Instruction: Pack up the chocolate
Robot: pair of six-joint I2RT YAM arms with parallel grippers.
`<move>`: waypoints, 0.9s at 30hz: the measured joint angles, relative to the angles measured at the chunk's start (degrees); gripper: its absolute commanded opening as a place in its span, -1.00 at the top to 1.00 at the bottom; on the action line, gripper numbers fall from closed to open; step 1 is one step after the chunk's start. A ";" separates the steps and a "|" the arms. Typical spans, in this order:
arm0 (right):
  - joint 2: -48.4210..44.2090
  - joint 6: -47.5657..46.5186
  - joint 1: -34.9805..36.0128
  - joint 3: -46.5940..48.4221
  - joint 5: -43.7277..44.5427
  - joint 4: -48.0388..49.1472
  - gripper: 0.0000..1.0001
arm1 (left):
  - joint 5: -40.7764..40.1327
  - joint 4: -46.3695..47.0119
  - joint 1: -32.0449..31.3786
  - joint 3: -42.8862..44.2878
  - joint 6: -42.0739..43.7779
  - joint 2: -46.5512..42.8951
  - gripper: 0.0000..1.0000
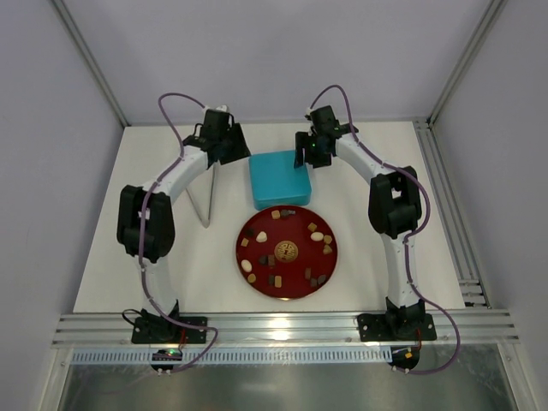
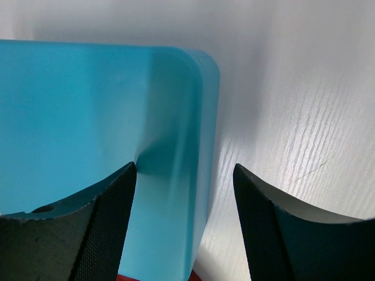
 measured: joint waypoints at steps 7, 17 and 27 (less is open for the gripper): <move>0.00 0.02 -0.04 -0.11 0.07 0.09 -0.36 | 0.22 1.68 -2.56 -9.55 -0.15 -6.73 0.02; -0.74 0.74 -0.07 -2.29 -0.61 2.29 -0.36 | 0.07 0.35 -6.60 -14.62 -0.46 -4.87 0.05; -1.42 1.33 -0.07 -3.54 -0.59 2.95 -0.36 | -0.02 0.00 -6.99 -14.34 -0.07 -5.07 0.04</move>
